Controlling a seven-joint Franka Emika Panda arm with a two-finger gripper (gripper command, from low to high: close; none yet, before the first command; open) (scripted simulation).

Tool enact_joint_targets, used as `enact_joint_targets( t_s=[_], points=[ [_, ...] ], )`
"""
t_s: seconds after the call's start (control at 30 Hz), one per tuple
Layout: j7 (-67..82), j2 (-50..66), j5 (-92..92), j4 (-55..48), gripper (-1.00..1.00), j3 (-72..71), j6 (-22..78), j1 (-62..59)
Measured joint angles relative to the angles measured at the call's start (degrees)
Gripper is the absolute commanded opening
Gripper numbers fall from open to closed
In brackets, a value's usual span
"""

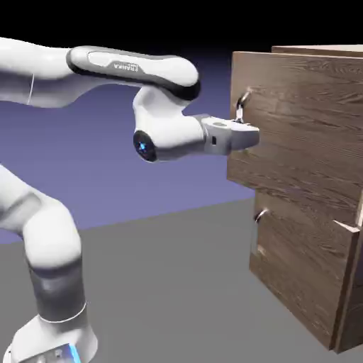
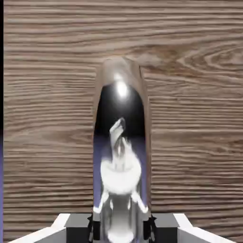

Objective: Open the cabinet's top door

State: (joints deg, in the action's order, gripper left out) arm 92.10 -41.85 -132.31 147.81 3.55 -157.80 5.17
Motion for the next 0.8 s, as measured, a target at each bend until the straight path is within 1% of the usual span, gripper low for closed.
enact_joint_targets(
  t_s=[0.23, 0.43, 0.63, 0.8],
  points=[
    [-10.5, -7.1, 17.5, 5.2, -1.00, 8.0, 2.6, 4.7],
    [-19.8, -12.6, 32.6, 8.8, -1.00, 13.5, 7.2, 5.1],
    [-28.0, -16.7, 47.4, 10.9, -1.00, 19.8, 16.1, 2.3],
    [-32.9, -18.0, 59.7, 10.2, -1.00, 27.2, 27.3, -0.6]
  ],
)
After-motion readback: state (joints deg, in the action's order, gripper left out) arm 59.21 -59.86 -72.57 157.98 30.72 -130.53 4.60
